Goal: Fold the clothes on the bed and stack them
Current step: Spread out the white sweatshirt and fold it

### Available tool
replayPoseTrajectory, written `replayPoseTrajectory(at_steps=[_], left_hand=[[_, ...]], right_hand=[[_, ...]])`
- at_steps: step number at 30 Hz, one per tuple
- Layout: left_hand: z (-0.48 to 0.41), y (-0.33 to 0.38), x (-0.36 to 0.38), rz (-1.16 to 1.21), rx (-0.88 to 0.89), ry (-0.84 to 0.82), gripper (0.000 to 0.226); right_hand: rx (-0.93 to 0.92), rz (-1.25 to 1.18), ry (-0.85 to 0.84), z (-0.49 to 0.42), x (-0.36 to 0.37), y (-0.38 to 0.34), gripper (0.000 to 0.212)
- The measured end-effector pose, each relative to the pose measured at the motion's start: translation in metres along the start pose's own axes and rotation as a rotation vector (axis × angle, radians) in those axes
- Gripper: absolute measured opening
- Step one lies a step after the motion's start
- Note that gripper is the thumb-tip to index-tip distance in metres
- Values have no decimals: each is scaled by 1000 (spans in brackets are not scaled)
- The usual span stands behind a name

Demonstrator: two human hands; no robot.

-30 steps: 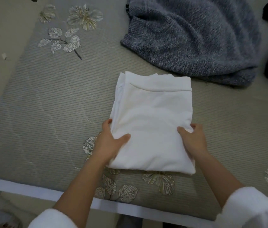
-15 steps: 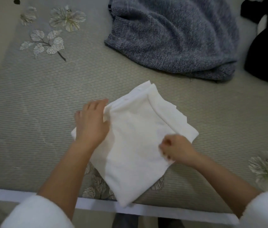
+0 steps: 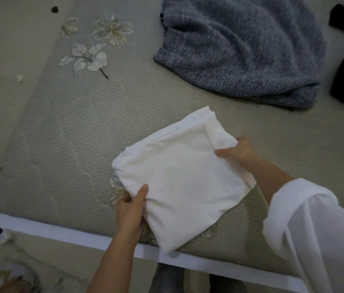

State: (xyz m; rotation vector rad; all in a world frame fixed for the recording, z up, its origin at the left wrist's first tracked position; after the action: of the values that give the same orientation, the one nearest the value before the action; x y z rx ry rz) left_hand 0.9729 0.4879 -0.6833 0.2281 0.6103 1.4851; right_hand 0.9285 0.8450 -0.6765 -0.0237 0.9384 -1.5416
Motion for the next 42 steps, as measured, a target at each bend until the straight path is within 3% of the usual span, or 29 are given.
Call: replayPoseTrajectory(at_steps=[4, 9, 12, 16, 21, 26, 32, 42], left_hand=[[7, 7, 4, -21, -75, -96, 37], [32, 31, 4, -171, 85, -38, 27], [54, 45, 18, -212, 147, -54, 21], [85, 72, 62, -345, 239, -164, 20], [135, 112, 150, -512, 378, -327, 28], [206, 122, 248, -689, 490, -530, 23], [300, 100, 374, -944, 675, -682, 6], [417, 28, 602, -1193, 958, -809, 14]], right_hand=[[149, 17, -122, 18, -12, 4, 75], [16, -70, -146, 55, -28, 14, 29], [0, -82, -92, 84, -49, 32, 35], [37, -253, -15, 111, -100, 56, 27], [62, -465, 124, 148, -194, 84, 24], [140, -667, 309, 202, -286, 142, 18], [193, -965, 513, 249, -368, 224, 24], [328, -1296, 716, 227, -484, 361, 19]])
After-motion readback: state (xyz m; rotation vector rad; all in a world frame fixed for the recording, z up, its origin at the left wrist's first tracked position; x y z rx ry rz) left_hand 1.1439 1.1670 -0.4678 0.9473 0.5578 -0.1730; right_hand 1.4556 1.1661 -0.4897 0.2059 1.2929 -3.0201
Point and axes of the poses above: each hand's wrist, its own z-axis away from the middle knuckle, its own x-axis out of the palm, y = z × x, the point moved 7 cm from there along -z, towards the middle knuckle, and after that the axes turned 11 degrees about -z, right-handed, at the moved point
